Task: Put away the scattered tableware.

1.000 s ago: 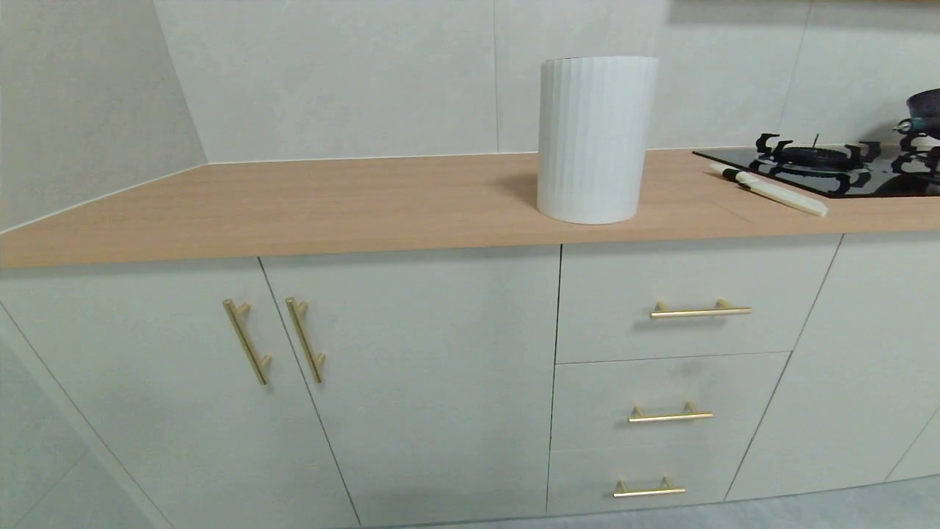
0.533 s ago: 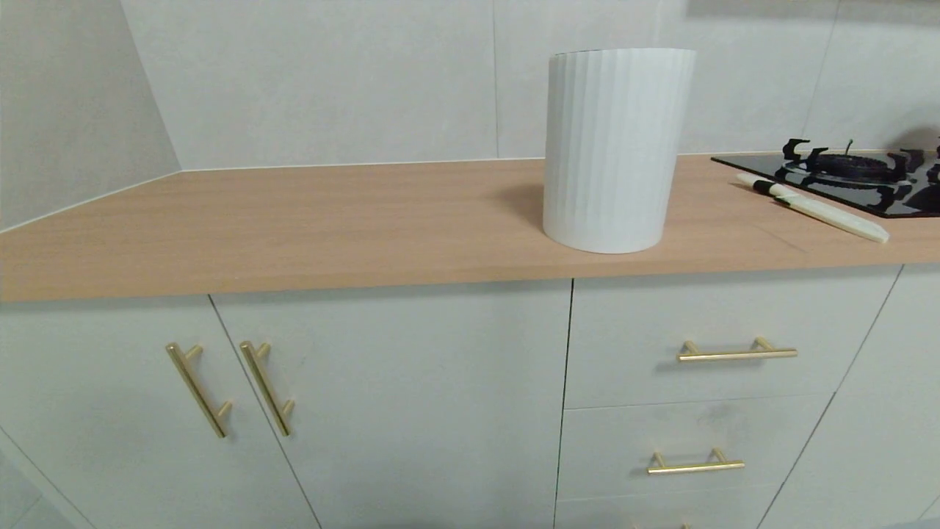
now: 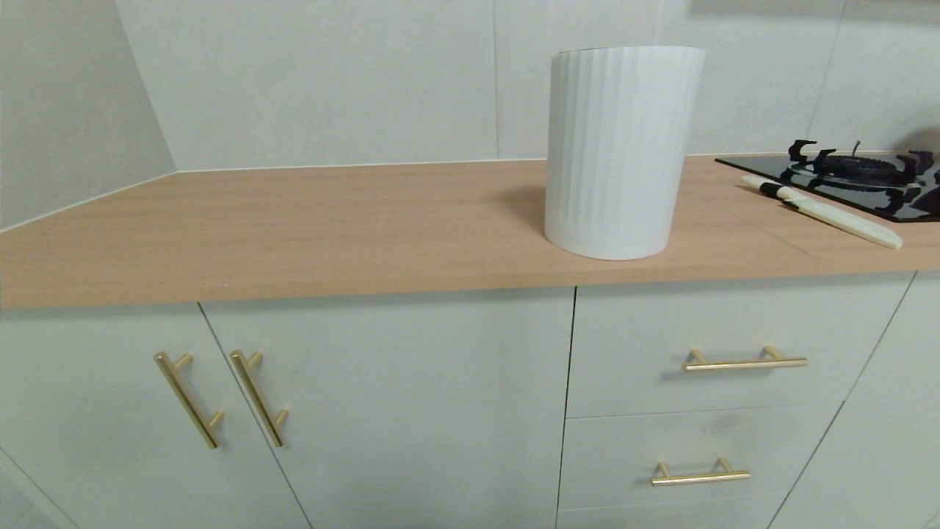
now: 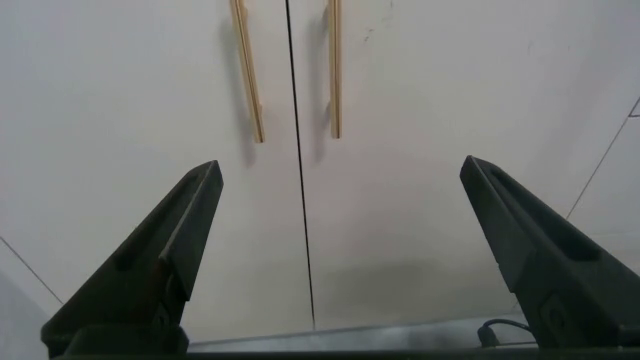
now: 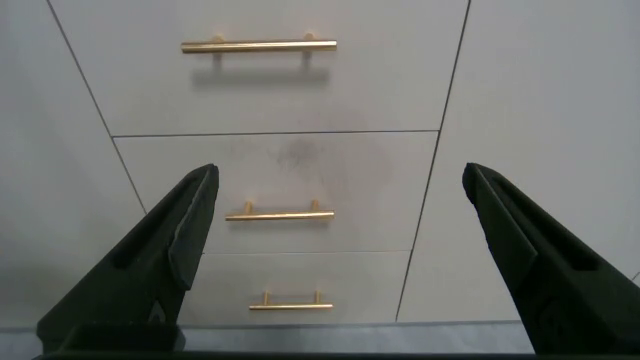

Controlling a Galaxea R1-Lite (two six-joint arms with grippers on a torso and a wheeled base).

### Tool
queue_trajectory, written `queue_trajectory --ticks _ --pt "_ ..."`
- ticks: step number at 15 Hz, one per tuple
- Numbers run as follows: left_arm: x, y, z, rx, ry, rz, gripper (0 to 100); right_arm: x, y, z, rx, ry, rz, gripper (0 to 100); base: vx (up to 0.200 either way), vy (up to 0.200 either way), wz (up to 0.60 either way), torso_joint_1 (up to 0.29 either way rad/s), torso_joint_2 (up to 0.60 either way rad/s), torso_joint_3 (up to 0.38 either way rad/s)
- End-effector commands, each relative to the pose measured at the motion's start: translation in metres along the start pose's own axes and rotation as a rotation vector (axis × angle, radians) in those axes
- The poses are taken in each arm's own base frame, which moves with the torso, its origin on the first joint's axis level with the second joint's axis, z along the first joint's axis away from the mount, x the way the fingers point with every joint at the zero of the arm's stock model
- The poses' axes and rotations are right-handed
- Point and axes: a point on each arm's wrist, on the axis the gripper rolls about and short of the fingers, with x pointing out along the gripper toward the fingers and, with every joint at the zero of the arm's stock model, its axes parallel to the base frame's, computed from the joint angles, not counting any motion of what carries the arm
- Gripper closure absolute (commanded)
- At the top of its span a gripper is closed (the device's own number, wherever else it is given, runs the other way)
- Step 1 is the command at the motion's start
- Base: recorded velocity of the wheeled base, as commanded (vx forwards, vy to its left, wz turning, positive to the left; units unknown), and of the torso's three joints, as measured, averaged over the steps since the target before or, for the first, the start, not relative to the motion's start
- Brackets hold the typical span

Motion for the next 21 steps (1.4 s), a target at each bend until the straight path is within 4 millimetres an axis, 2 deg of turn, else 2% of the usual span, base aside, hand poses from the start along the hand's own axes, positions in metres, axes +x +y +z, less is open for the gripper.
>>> queue_trajectory --ticks 1,9,21 --pt "0.0 0.0 0.0 0.0 0.0 -0.001 0 0.0001 0.0 0.0001 0.0 0.002 0.001 0 0.0 -0.2 0.0 0.002 0.0 0.007" --pt "0.0 0.0 0.0 -0.001 0.0 0.001 0 0.0001 0.0 0.0001 0.0 0.002 0.001 0 0.0 -0.2 0.0 0.001 0.0 0.0" --pt "0.0 0.0 0.0 0.0 0.0 0.001 0 0.0001 0.0 0.0001 -0.001 0.002 -0.001 0 0.0 0.0 0.0 0.003 -0.02 -0.013"
